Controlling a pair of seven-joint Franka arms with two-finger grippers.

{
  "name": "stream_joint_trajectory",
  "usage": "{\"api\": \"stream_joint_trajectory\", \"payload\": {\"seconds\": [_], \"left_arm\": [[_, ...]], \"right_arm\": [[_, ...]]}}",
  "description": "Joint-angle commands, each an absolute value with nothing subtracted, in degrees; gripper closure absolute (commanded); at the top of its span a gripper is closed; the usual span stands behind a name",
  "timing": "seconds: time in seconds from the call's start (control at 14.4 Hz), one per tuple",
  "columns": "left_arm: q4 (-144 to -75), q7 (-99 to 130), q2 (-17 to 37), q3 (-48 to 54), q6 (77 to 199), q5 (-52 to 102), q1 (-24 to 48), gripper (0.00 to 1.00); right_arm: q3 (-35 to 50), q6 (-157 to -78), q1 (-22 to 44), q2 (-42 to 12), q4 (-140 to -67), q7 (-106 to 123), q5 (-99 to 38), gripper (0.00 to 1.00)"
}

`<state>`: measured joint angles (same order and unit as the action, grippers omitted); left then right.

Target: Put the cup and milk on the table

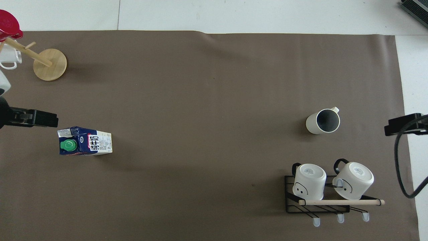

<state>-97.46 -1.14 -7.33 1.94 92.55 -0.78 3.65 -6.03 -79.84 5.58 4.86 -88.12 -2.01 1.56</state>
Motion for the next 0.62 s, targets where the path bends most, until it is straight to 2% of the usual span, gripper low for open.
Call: {"api": "stream_joint_trajectory", "payload": {"seconds": [0.0,0.55], "left_arm": [[-96.33,-1.23,-7.12,1.14,91.23,-0.18,3.60,0.00],[-96.42,-1.49,-7.12,1.14,91.14,-0.18,3.34,0.00]], "right_arm": [[-5.71,-80.95,4.92,6.59,-90.26,-2.11,0.97,0.00],[-5.71,-80.95,4.92,6.68,-91.05,-2.11,0.97,0.00]]}}
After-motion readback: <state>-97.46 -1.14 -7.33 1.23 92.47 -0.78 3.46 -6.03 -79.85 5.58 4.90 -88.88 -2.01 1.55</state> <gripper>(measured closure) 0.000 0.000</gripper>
